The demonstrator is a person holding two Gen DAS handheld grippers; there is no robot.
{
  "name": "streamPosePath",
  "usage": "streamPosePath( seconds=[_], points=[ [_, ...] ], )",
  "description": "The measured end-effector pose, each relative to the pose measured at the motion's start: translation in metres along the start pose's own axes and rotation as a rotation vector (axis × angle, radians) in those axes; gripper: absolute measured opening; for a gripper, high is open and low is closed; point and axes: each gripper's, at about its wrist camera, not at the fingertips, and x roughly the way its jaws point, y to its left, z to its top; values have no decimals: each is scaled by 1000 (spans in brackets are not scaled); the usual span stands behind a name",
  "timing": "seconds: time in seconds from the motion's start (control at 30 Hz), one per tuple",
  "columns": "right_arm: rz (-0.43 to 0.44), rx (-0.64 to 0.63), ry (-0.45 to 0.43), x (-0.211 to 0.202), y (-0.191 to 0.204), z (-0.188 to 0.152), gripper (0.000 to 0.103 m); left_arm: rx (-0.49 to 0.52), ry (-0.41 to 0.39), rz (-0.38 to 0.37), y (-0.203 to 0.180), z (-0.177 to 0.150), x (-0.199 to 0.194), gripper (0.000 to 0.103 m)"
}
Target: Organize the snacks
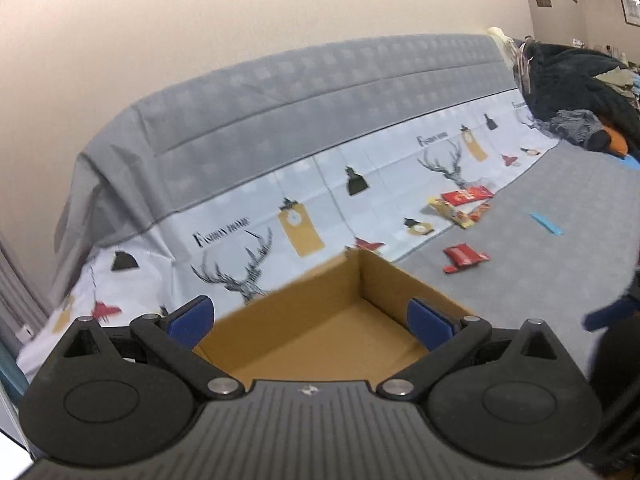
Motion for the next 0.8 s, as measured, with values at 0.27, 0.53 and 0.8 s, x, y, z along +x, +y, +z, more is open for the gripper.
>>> streamPosePath(
  seconds=[0.27,0.53,0.8],
  points=[
    [-12,-59,44,14,21,7,102,41,-16,164,51,-12,40,103],
    [-10,-113,82,25,44,12,102,78,98,220,89,-38,83,103],
    [-10,-138,103,32,53,14,102,51,144,188,104,-54,101,103]
  ],
)
